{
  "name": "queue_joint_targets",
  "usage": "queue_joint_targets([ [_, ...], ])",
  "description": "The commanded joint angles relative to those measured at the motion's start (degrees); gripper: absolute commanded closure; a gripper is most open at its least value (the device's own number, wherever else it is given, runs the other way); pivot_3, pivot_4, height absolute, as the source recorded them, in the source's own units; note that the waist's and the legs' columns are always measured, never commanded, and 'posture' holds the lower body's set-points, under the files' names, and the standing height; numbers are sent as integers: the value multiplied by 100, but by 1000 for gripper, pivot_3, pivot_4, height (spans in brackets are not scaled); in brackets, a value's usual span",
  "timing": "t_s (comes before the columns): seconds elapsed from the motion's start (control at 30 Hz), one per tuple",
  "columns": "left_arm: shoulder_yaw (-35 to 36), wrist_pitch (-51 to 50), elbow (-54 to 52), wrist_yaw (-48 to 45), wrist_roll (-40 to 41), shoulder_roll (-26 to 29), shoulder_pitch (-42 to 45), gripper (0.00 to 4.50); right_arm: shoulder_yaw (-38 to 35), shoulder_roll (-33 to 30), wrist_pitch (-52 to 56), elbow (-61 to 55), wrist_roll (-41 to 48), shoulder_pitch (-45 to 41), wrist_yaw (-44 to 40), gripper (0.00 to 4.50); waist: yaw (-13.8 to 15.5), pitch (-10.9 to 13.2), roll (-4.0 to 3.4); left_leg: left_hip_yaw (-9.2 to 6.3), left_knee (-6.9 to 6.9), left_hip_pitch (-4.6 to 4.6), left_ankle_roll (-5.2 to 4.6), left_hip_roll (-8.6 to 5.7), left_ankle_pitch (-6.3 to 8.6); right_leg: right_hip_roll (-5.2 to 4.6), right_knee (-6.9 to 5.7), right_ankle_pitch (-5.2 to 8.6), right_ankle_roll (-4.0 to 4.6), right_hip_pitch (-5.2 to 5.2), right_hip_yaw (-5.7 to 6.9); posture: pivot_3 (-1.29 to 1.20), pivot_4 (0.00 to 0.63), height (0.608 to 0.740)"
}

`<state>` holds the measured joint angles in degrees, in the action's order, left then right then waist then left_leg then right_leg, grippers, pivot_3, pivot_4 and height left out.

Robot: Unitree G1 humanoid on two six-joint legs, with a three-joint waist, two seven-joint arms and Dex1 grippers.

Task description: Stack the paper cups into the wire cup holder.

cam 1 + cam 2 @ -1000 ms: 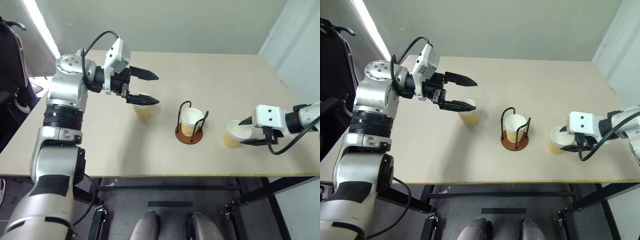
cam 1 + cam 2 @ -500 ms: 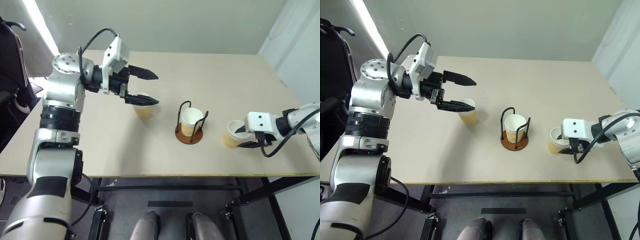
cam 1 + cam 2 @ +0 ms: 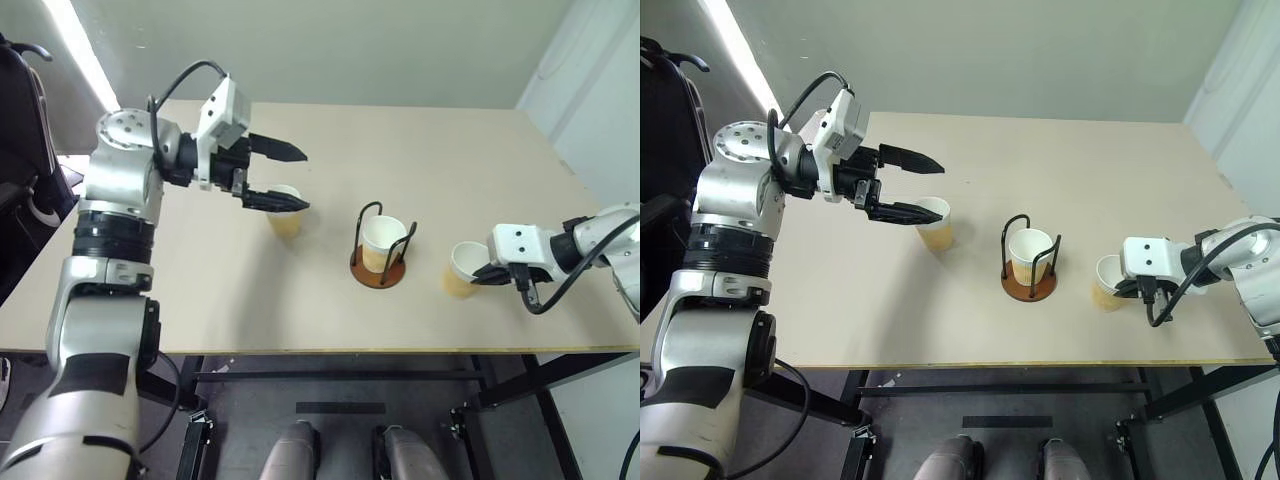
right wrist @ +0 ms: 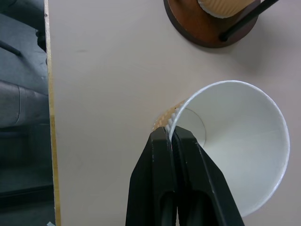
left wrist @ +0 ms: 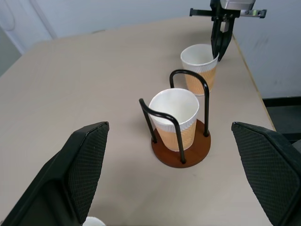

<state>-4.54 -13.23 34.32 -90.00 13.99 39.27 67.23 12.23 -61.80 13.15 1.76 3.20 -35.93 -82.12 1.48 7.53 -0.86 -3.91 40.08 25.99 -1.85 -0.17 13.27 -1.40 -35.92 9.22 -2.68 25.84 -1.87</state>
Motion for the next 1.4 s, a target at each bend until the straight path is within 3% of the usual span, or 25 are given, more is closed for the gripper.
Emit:
queue_joint_targets([
  [0.03,53,288,140,-166,-38,97,222,0,-289,-114,46,-130,93,-150,-18,4480,0,0,0,0,0,0,0,0,0,0,0,0,0,0,0,0,150,740],
  [0.57,-109,344,166,-249,10,252,245,0,-501,245,321,343,204,-2435,162,4480,-27,0,-1,-12,-12,10,6,-1,3,3,0,13,33,18,4,0,150,740],
  [0.93,-631,-343,-590,-250,877,861,186,0,-313,628,1020,-634,760,-2487,-107,4480,-47,0,-1,-16,-17,11,14,0,1,7,0,27,58,22,4,0,150,740],
  [1.4,-574,-711,-885,-249,1028,888,186,0,225,1219,693,-342,474,-2544,-143,4480,-75,1,-1,-20,-17,9,20,1,-3,7,-2,26,62,23,5,0,150,740],
])
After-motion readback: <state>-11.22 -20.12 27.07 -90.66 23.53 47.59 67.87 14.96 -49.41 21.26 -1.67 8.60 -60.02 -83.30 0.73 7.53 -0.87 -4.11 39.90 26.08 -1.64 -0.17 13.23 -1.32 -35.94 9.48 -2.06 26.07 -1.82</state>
